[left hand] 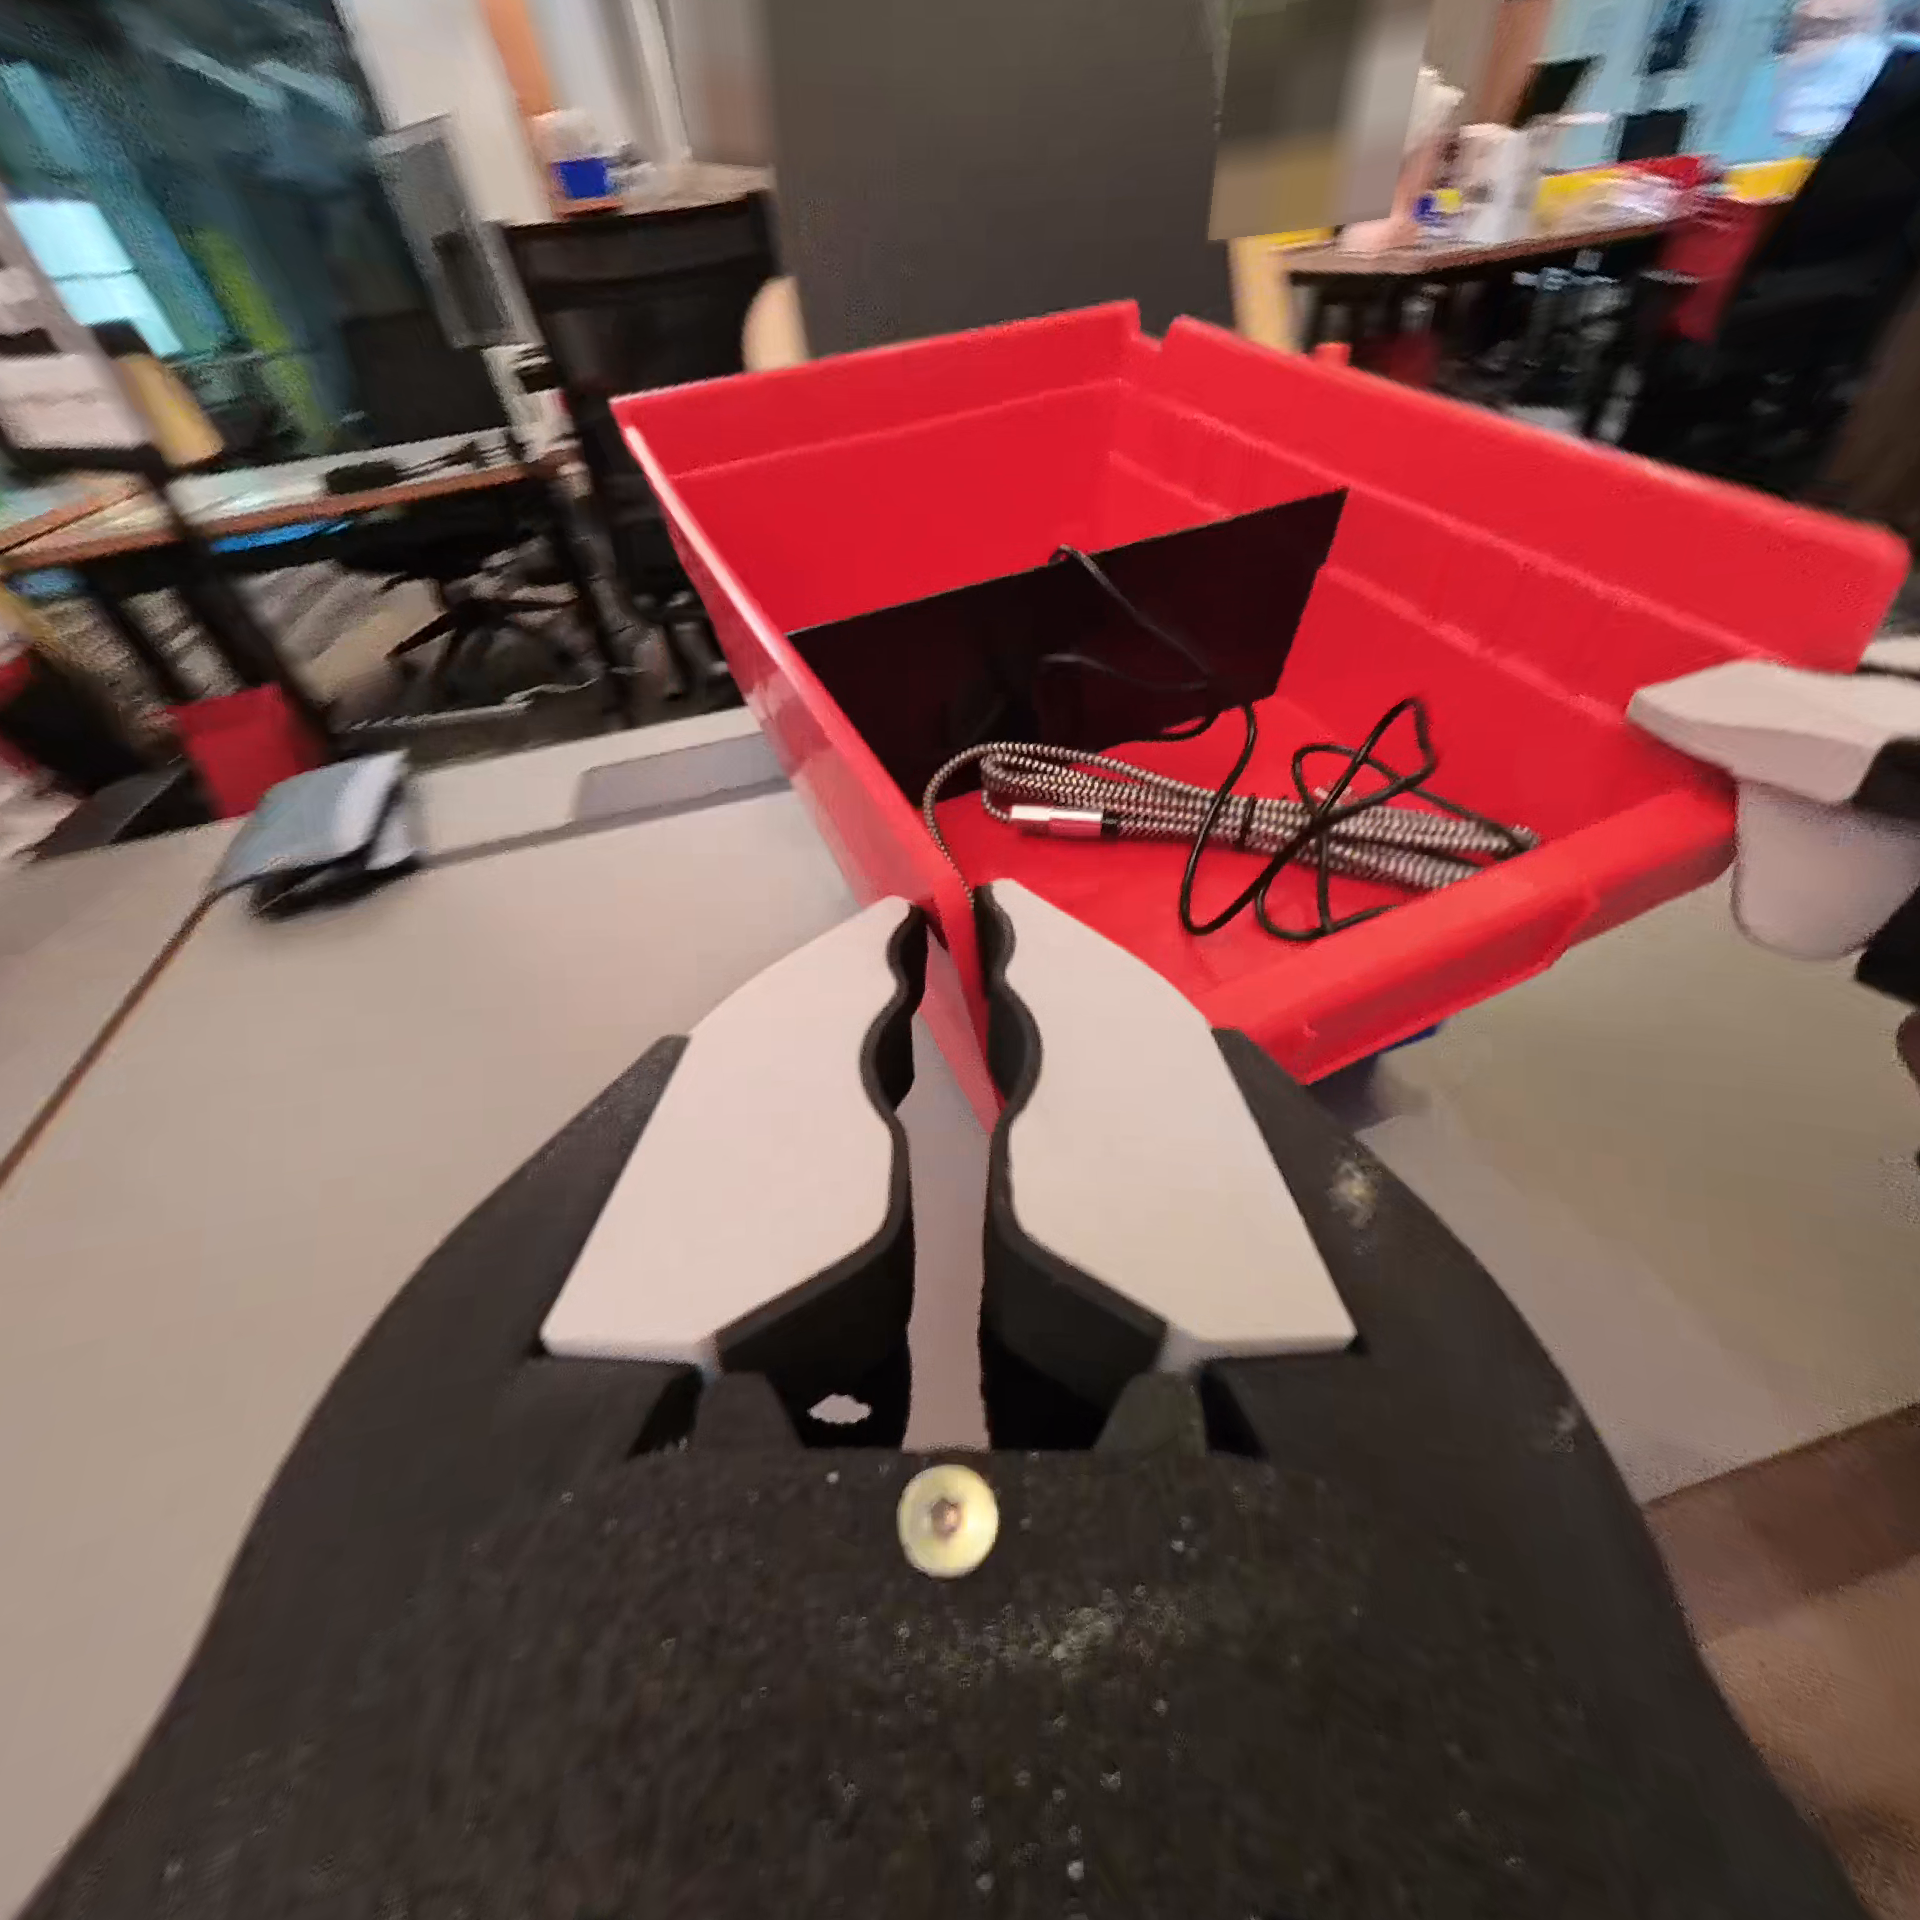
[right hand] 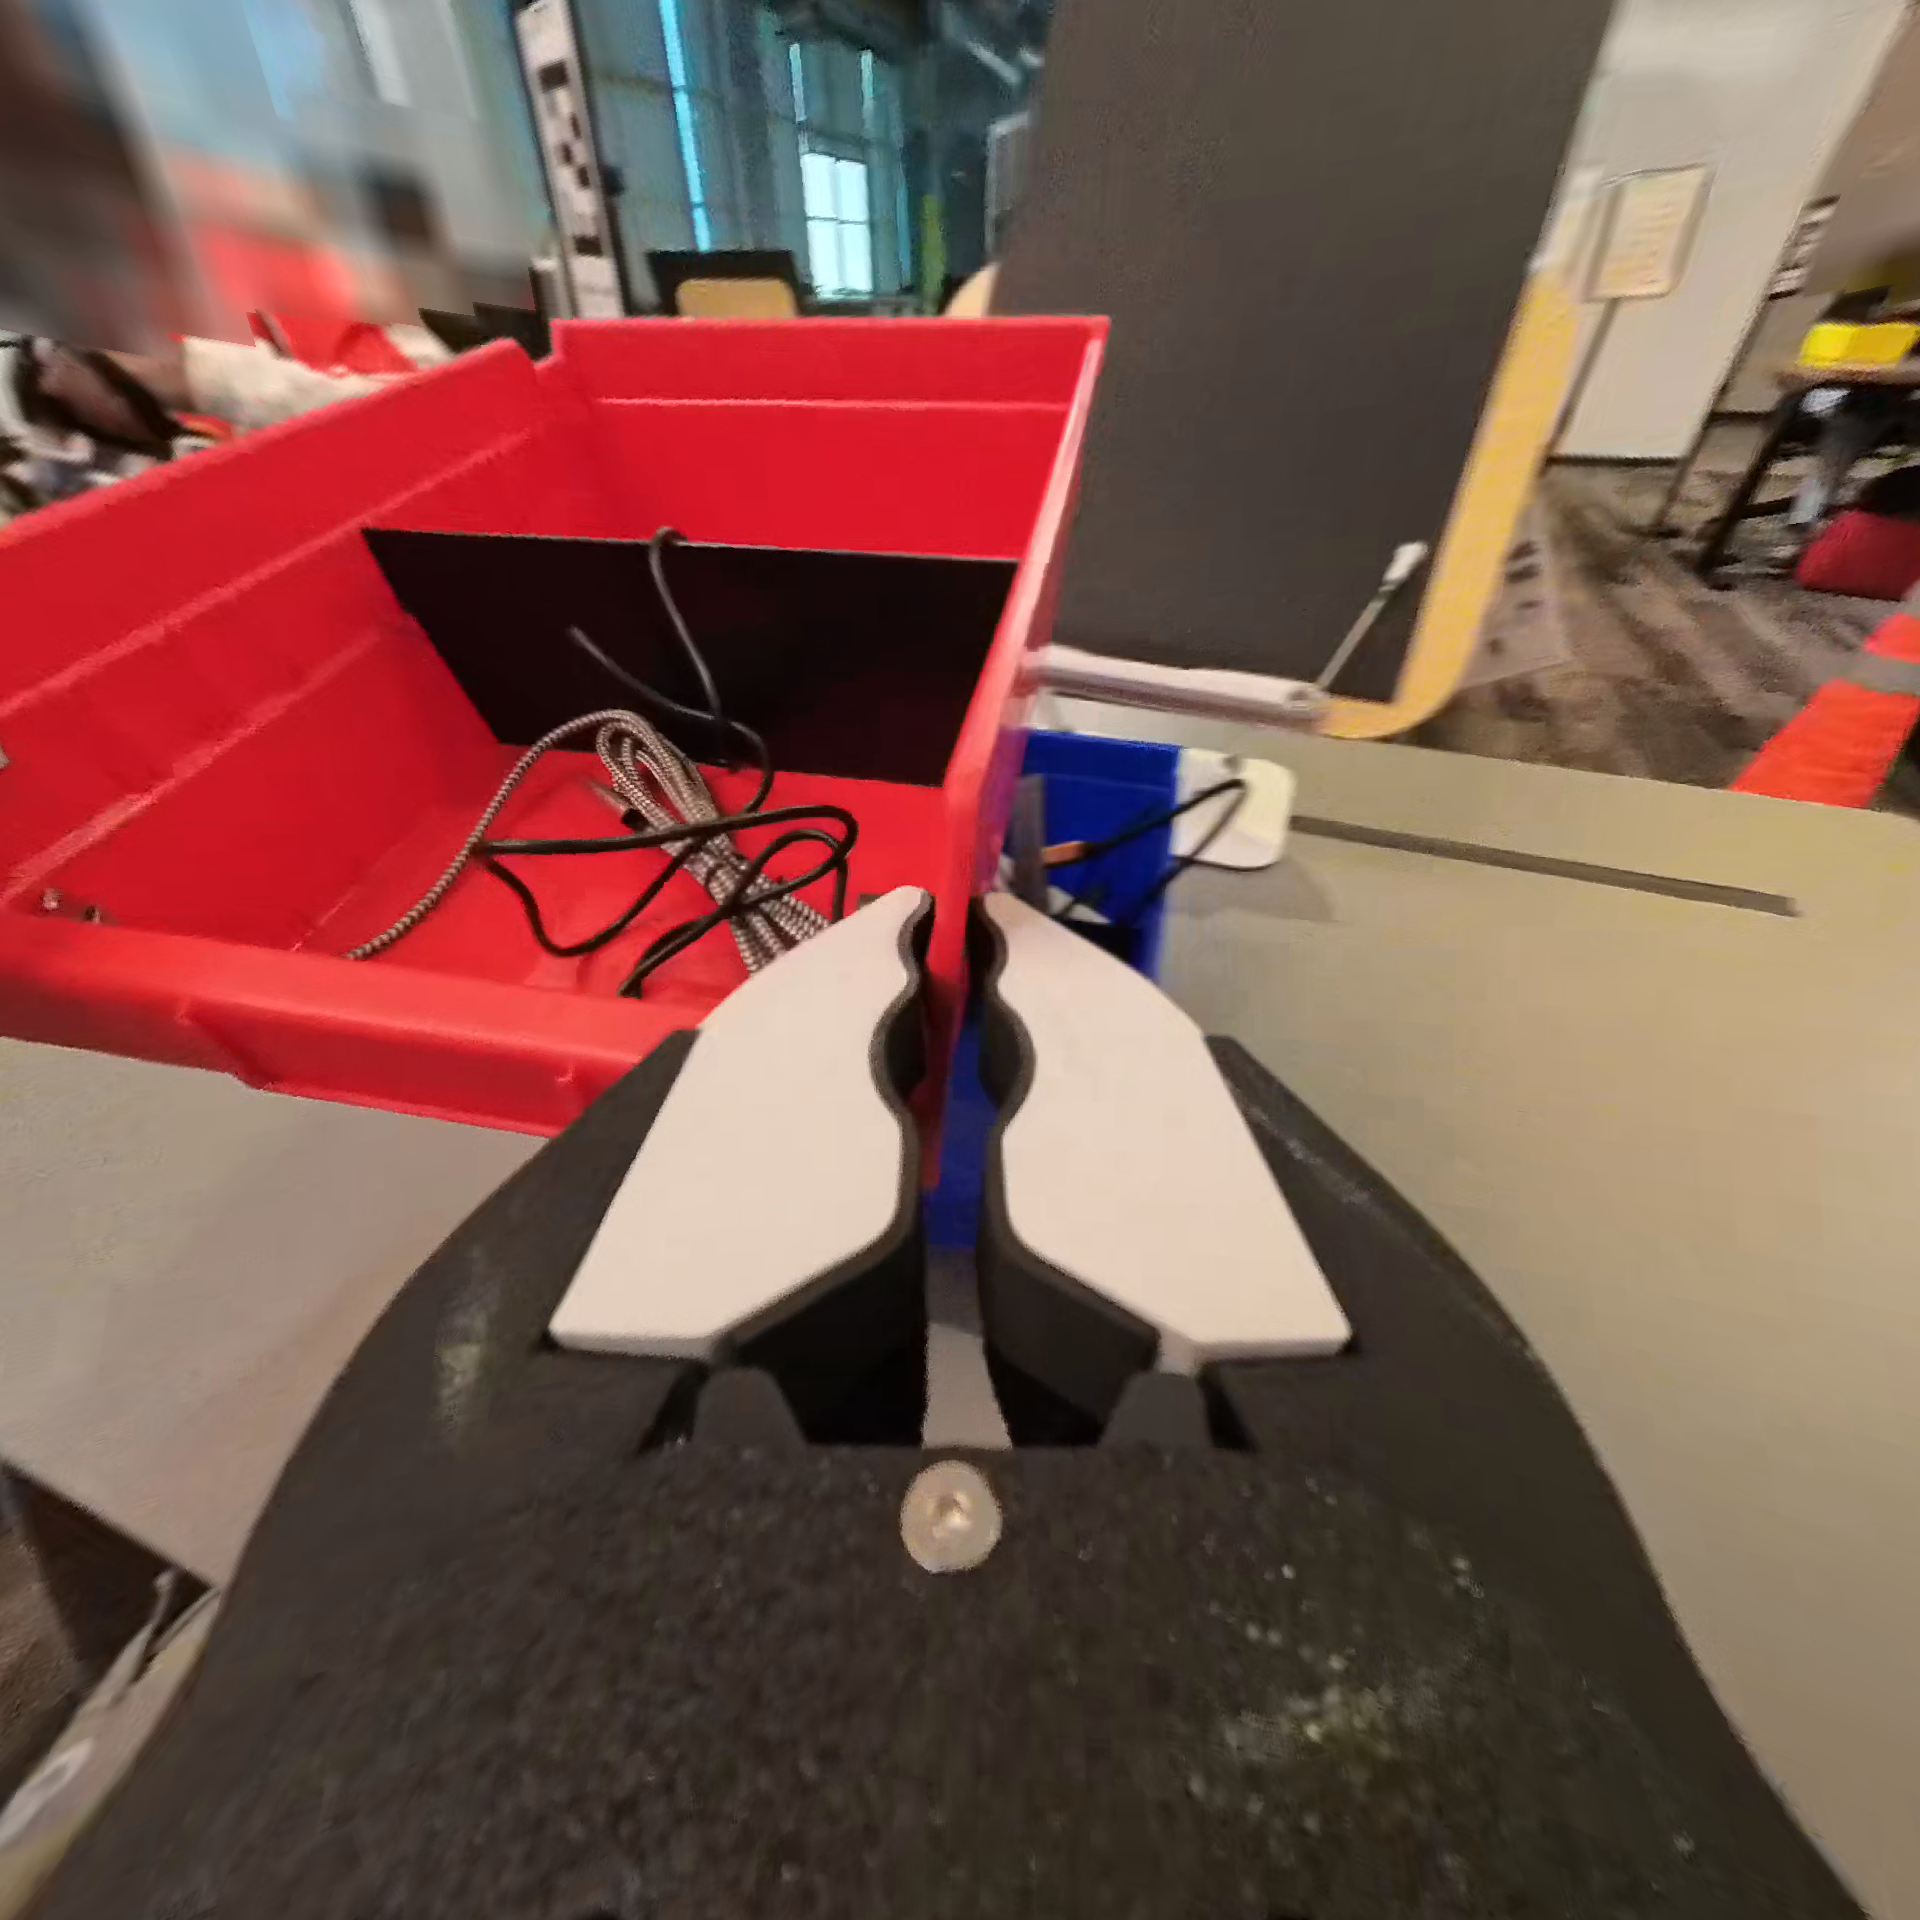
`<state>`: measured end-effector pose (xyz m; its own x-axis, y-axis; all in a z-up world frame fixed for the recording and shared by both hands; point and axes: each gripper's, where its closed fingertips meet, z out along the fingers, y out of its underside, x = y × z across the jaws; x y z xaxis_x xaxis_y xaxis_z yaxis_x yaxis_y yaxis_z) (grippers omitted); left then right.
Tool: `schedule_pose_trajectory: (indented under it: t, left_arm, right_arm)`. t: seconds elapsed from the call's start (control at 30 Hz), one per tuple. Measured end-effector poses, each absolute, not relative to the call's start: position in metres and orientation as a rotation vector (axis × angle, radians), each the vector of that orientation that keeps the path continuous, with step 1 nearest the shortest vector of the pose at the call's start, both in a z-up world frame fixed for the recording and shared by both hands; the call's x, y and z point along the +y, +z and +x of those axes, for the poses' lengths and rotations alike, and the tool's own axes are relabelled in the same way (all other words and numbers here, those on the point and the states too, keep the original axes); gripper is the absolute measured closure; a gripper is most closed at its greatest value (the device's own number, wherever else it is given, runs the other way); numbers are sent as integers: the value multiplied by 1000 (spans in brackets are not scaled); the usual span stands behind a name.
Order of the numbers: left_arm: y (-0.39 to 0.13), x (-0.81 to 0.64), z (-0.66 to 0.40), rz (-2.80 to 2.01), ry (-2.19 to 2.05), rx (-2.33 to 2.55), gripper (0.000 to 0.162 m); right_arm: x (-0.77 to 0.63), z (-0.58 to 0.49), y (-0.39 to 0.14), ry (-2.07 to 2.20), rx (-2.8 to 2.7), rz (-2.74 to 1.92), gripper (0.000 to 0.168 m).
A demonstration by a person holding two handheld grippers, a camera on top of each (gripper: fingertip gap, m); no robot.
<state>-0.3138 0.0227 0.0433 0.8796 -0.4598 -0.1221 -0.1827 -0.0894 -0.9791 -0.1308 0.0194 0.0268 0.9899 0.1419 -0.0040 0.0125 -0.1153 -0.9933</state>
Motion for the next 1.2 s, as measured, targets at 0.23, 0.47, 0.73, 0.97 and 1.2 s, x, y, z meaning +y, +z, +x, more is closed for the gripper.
schedule_pose_trajectory:
  t: [0.23,0.47,0.73,0.97,1.2]
  left_arm:
    - [19,48,-124,-1637,-477,837,153]
    - [-48,45,1,-1680,-480,1043,151]
    - [-101,40,45,-1746,-509,1055,147]
    - [-124,36,56,-1811,-612,1142,140]
    - [-65,5,-35,-1787,-936,1038,141]
  right_arm:
    - [-15,49,19,-87,158,-1713,162]
    - [-26,172,-53,-113,269,-1830,164]
    - [-9,227,-111,-180,292,-1926,167]
    - [9,244,-136,-132,399,-1999,164]
    - [-20,237,-68,-451,330,-1779,137]
